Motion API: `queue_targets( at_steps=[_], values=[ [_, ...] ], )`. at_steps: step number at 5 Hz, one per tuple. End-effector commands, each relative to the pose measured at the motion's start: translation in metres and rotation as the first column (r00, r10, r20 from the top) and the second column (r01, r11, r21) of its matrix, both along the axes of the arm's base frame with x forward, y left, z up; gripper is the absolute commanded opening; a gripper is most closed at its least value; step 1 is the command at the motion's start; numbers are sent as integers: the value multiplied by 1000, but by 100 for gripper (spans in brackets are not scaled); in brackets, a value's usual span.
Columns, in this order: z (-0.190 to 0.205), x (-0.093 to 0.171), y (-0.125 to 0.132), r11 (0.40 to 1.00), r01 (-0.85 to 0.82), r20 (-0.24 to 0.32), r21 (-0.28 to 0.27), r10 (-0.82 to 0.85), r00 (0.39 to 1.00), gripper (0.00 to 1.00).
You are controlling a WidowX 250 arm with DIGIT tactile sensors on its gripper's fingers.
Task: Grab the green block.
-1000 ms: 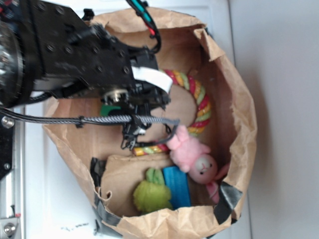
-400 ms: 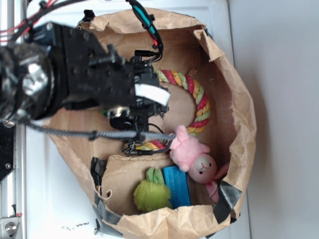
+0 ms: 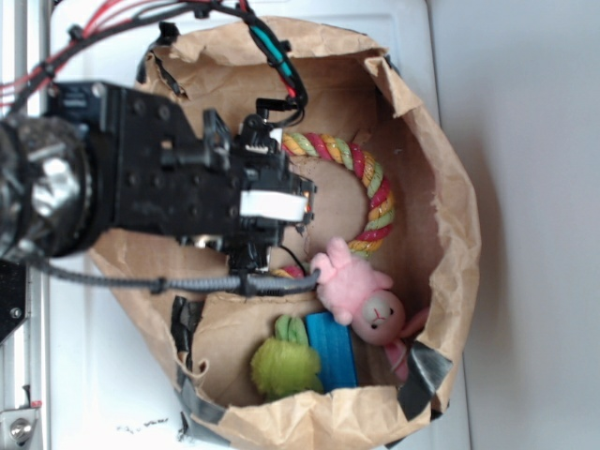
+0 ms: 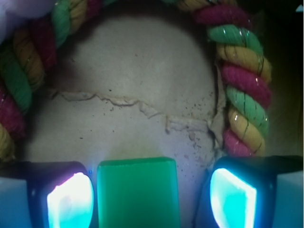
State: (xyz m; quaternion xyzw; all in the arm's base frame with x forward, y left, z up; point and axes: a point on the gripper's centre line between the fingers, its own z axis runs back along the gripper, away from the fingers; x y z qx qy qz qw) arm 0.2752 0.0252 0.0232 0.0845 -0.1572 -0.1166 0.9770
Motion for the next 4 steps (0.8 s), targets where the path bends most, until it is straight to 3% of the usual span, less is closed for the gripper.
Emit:
queue_targets(
  at_steps=[1, 2, 4],
  values=[
    [-8, -7, -9, 999, 34, -23, 3, -34, 999, 100],
    [17, -9, 0, 1000, 8, 6, -25, -8, 1000, 100],
    [59, -12, 17, 984, -8, 38, -179, 15, 999, 100]
  ],
)
